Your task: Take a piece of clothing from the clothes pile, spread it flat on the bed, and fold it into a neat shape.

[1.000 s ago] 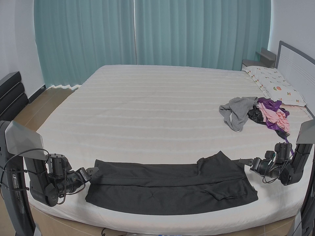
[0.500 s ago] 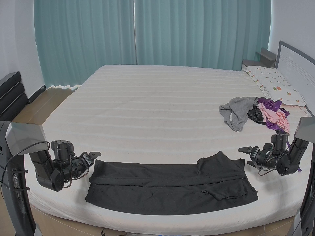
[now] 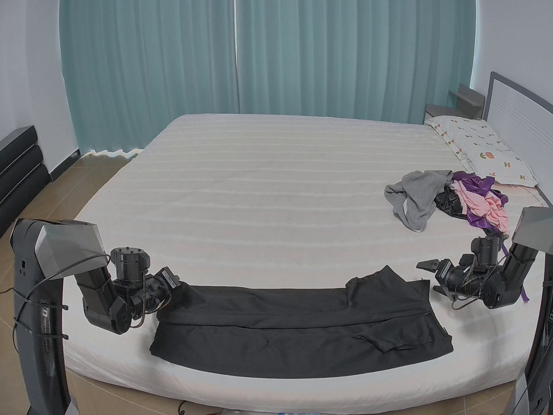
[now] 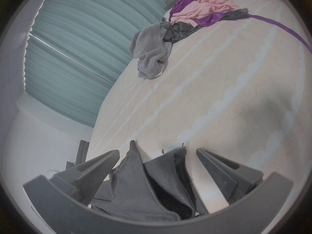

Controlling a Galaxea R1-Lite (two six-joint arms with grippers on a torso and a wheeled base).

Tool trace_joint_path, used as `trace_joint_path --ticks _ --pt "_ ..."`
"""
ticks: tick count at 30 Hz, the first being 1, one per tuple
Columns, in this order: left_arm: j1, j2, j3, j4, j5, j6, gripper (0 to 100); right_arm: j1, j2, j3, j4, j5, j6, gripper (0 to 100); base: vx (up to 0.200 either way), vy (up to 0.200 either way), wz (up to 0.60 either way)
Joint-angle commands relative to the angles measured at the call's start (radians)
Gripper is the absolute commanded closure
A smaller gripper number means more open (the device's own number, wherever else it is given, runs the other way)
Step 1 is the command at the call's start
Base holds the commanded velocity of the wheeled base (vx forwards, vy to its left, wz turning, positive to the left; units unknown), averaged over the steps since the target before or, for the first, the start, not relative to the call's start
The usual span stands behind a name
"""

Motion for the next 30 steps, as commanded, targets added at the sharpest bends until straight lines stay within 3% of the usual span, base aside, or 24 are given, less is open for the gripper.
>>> trace_joint_path --ticks 1,7,12,13,30 --pt "0.022 0.015 -0.004 -0.002 0.014 -0.006 100 0.022 0.01 -0.006 0.002 -0.021 -0.001 0 0.0 0.0 0.0" --pt "0.059 0.006 -0.003 -0.004 0.014 -0.029 100 0.044 0.047 -0.041 0.005 -0.092 -0.004 0 0.0 0.0 0.0" --pt "0.057 0.008 -0.003 -0.004 0.013 -0.055 100 0.045 0.063 -0.069 0.005 -0.092 -0.004 0 0.0 0.0 0.0" --pt "0.056 0.009 -0.003 -0.005 0.013 -0.055 100 0.045 0.069 -0.078 0.004 -0.093 -0.004 100 0.0 0.0 0.0" --pt "0.038 0.006 0.005 -0.007 0.013 -0.055 100 0.018 0.076 -0.143 -0.009 -0.098 0.005 100 0.0 0.0 0.0"
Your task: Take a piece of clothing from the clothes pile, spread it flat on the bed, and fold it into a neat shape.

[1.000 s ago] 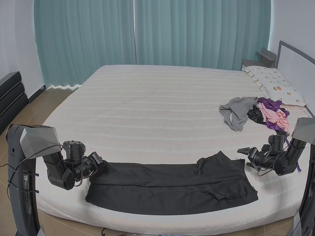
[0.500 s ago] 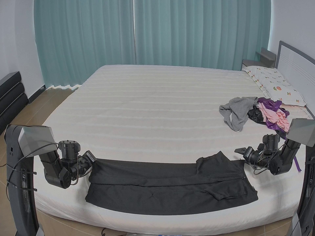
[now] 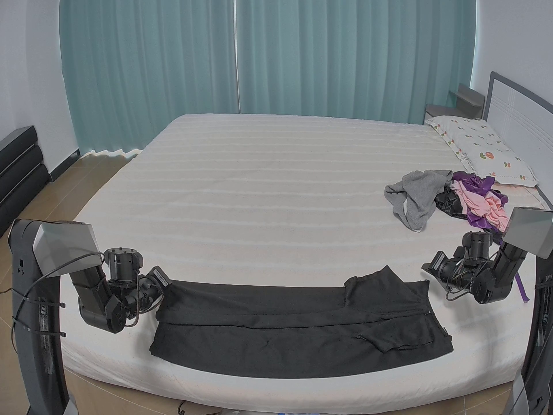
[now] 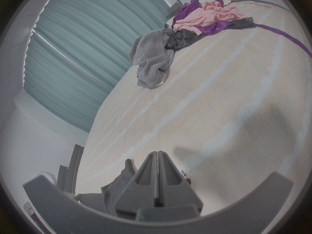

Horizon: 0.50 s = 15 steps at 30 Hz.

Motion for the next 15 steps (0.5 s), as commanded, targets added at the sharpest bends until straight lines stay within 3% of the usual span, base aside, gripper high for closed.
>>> trace_joint_path --ticks 1,9,10,15 --pt "-0.007 -0.002 0.0 0.0 0.0 0.0 100 -0.013 0.01 -0.023 -0.001 0.002 0.001 100 0.0 0.0 0.0" --pt "-0.007 -0.001 0.003 0.0 0.0 -0.002 100 -0.016 -0.02 0.034 -0.001 0.005 0.0 100 0.0 0.0 0.0" --pt "-0.007 -0.001 0.003 0.0 0.0 0.0 100 -0.017 -0.027 0.046 -0.001 0.008 0.0 0 0.0 0.0 0.0" --pt "-0.007 0.001 0.003 0.0 0.0 -0.002 100 -0.014 -0.038 0.079 -0.001 0.007 -0.003 0 0.0 0.0 0.0"
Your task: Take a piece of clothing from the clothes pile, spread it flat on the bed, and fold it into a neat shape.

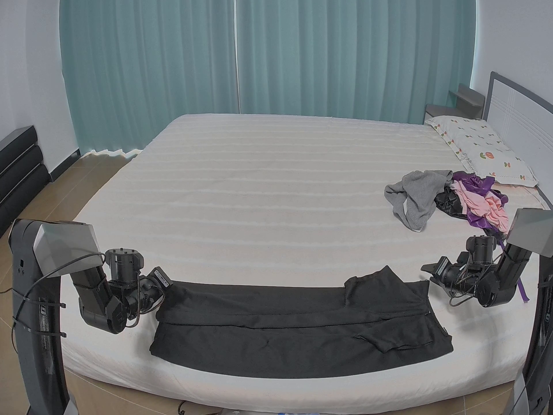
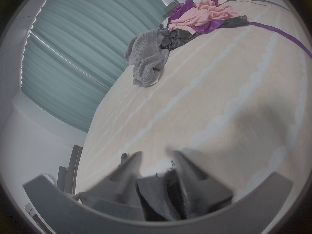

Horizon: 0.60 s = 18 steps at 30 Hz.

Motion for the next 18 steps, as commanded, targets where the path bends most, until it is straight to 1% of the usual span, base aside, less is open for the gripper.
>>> trace_joint_path --ticks 1,8,15,17,18 --pt "0.0 0.001 0.0 0.0 0.0 -0.001 100 0.006 -0.015 0.03 0.0 0.002 -0.003 0 0.0 0.0 0.0" --pt "0.0 0.001 0.001 0.0 0.0 -0.001 100 0.021 -0.009 0.044 0.0 0.0 -0.008 0 0.0 0.0 0.0" --pt "0.0 0.001 0.001 0.0 0.0 -0.001 100 0.04 -0.005 0.052 0.0 0.0 -0.028 0 0.0 0.0 0.0" --pt "-0.002 0.001 0.001 0.0 0.0 -0.001 100 0.047 0.002 0.053 0.0 -0.001 -0.046 0 0.0 0.0 0.0" --pt "-0.002 0.001 0.001 0.0 0.0 -0.001 100 0.047 0.005 0.053 0.0 -0.001 -0.064 100 0.0 0.0 0.0"
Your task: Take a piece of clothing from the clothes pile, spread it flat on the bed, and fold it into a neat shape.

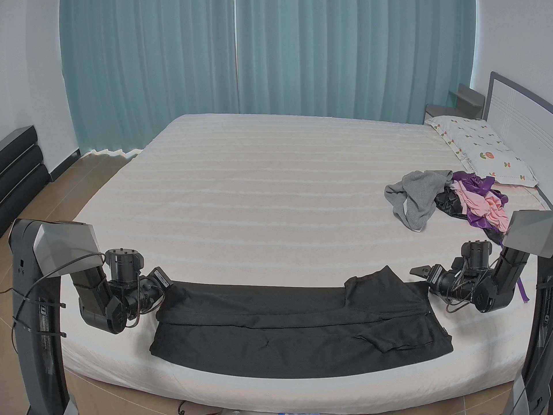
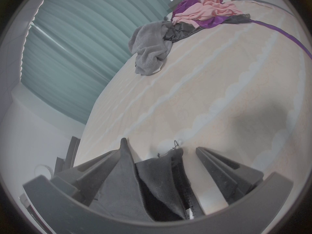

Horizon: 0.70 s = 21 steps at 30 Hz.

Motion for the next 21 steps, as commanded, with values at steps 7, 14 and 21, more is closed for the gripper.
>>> trace_joint_path --ticks 7,14,21 --pt "0.0 0.001 0.0 0.0 0.0 0.001 100 0.007 0.026 -0.001 -0.001 -0.001 -0.052 100 0.0 0.0 0.0" --pt "0.0 0.001 0.0 0.0 0.0 0.001 100 -0.008 0.027 -0.032 -0.036 -0.003 -0.04 100 0.0 0.0 0.0" --pt "0.0 0.001 0.0 0.0 0.0 0.001 100 -0.016 0.039 -0.036 -0.041 -0.003 -0.042 100 0.0 0.0 0.0"
